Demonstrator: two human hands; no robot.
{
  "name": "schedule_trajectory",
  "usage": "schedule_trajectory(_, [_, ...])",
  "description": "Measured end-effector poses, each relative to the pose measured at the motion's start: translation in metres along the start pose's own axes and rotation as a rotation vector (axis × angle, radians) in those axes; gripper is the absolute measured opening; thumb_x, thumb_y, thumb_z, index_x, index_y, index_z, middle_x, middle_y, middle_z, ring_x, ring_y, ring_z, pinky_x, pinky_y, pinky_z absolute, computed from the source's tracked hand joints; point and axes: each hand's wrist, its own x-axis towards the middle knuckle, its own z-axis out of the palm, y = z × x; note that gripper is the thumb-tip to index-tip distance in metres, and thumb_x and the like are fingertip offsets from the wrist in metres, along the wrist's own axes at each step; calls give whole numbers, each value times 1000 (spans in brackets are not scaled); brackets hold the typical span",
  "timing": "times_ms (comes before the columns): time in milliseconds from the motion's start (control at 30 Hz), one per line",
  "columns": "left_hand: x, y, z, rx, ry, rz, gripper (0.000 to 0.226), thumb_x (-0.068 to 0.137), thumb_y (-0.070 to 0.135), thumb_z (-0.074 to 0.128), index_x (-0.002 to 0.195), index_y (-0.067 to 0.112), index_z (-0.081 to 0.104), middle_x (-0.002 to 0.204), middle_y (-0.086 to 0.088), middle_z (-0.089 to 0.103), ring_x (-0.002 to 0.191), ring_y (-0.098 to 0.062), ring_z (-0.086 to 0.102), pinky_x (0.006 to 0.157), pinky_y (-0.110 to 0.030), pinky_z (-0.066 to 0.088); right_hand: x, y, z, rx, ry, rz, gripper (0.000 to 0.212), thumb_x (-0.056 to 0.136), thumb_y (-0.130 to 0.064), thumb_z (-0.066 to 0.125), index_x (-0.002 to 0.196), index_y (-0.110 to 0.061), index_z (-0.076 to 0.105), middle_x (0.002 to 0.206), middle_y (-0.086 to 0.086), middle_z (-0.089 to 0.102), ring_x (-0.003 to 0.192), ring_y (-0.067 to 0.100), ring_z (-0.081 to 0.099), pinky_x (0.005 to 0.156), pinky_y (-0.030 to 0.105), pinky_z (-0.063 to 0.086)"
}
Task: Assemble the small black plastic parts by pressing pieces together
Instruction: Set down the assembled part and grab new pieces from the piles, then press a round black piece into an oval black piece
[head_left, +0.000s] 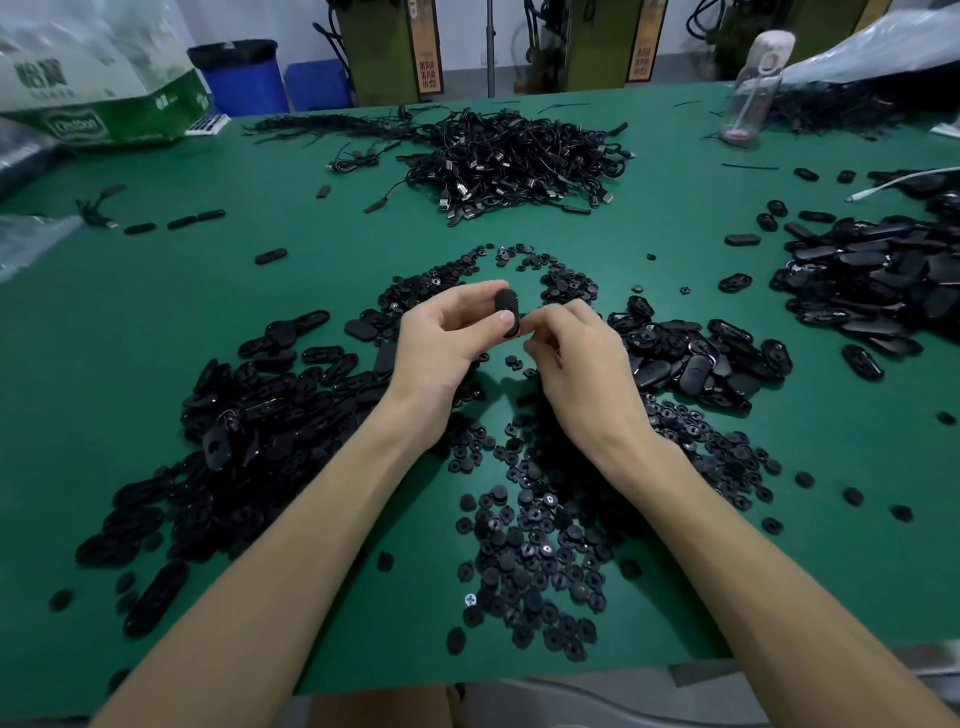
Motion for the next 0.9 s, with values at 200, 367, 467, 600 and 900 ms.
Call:
schedule_trajectory(200, [1, -1, -1, -42, 26, -44, 43, 85, -13, 73, 123, 8, 74, 112, -9, 76, 113, -23, 70, 102, -34, 56, 0, -7, -6, 342, 126, 104, 14, 97, -7, 68, 107, -16, 72, 99, -2, 70, 90, 10, 67, 84, 17, 52])
schedule_trajectory(367, [-2, -3, -1, 58, -10, 13, 44, 84, -6, 77, 124, 14, 74, 109, -5, 78, 107, -17, 73, 91, -24, 58, 1, -8, -8, 606, 130, 211, 14, 92, -8, 74, 103, -16, 74, 91, -2, 75, 88, 13, 72, 84, 30, 59])
schedule_trajectory(467, [-2, -3, 0, 78, -13, -7, 42, 83, -1, 81, 121, 14, 75, 106, -6, 79, 104, -19, 74, 91, -30, 60, 2, -5, -8, 683, 148, 255, 14, 91, -7, 75, 103, -14, 73, 92, 3, 76, 89, 18, 72, 84, 31, 59])
schedule_trajectory(600, [-3, -3, 0, 81, -46, -20, 39, 84, -2, 80, 119, 12, 76, 107, -6, 79, 104, -20, 75, 91, -33, 61, 4, -2, -7, 808, 136, 308, 13, 94, -5, 71, 104, -12, 75, 89, 2, 76, 82, 10, 72, 74, 18, 53])
schedule_trajectory(900, [-3, -2, -1, -36, -72, -23, 29, 88, -6, 74, 111, 11, 78, 104, -7, 79, 99, -22, 76, 85, -33, 62, 6, 1, -7, 1105, 35, 418, 13, 100, -8, 64, 105, -16, 74, 84, -6, 74, 79, 8, 66, 75, 29, 50])
